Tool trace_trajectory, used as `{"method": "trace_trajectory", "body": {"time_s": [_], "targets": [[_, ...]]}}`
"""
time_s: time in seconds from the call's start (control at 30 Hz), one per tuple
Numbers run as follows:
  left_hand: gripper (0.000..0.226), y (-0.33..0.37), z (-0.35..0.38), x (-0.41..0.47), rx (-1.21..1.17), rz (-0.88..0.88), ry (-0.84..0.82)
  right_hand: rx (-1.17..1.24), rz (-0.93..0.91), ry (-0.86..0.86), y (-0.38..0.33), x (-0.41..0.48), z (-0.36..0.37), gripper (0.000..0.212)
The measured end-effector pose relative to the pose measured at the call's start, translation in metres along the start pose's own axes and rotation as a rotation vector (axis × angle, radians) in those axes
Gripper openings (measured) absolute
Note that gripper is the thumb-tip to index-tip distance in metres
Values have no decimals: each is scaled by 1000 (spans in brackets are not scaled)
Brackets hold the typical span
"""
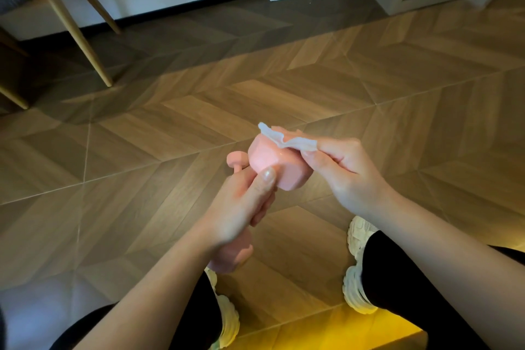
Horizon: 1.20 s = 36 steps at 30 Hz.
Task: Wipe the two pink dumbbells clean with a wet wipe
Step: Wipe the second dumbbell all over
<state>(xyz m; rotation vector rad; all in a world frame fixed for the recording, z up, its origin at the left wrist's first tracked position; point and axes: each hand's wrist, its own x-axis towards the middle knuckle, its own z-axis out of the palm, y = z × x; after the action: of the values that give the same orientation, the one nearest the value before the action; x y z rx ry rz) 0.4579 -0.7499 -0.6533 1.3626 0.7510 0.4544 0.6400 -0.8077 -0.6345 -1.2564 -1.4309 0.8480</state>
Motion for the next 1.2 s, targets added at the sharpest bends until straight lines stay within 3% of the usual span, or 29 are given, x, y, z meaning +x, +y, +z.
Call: {"method": "trace_trajectory", "body": {"time_s": [0.13,0.3,0.47,0.57,0.67,0.77,0.87,0.97,1.03,1.1,1.2], "targets": [[53,2,-5,2,-5,-24,77,-27,26,65,3,-9,-3,30],[55,1,-6,2,-55,13,-29,2,139,103,7,0,-3,27],[57,-9,1,-1,79,-35,-23,44,38,-31,-2,0,5,32],[58,-6,-3,1,130,-32,18,5,-14,-27,1,-11,2,29],[58,-2,-8,3,47,-35,81,15,61,17,9,-15,-5,29],[61,-1,-10,4,20,-2,28,94,152,86,14,-8,-4,29],[58,-5,-8,1,99,-4,-66,105,160,93,14,1,2,28],[56,-11,-6,-1,223,-56,-103,140,80,-24,10,0,8,31],[65,-12,-5,-1,281,-79,-100,176,46,-106,11,-7,7,34],[73,-10,-10,2,339,-108,-66,169,71,-60,13,-12,2,32],[52,-2,-18,8,549,-106,-9,168,210,-1,18,-13,-3,31]]}}
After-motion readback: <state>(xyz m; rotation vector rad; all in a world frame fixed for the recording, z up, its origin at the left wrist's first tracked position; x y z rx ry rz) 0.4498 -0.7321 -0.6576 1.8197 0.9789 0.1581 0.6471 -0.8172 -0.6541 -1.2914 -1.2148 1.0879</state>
